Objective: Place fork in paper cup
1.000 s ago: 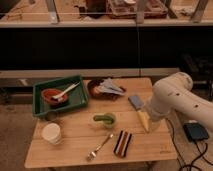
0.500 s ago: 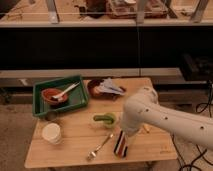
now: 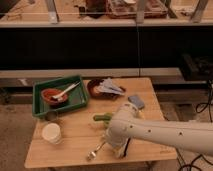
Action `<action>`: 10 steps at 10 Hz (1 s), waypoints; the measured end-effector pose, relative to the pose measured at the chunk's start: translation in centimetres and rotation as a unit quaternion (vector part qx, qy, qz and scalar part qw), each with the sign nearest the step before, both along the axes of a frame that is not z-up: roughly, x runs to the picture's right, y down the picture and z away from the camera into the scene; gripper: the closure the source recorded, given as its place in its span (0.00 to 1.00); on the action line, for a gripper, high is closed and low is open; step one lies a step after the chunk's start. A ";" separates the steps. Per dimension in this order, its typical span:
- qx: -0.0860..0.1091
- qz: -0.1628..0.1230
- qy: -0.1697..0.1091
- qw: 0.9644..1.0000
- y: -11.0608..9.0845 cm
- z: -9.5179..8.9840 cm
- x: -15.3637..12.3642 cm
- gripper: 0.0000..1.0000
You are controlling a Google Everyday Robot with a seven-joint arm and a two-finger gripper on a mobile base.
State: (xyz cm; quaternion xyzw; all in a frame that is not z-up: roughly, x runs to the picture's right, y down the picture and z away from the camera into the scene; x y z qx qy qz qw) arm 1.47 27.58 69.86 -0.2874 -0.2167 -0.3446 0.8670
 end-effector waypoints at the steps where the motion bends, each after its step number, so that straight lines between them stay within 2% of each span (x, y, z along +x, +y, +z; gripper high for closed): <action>1: 0.002 -0.008 -0.002 1.000 0.2 0.4 -0.6 0.35; 4: 0.004 -0.022 -0.003 1.000 0.6 1.6 -2.2 0.35; 10: -0.001 -0.026 0.000 1.000 0.9 4.3 -3.5 0.35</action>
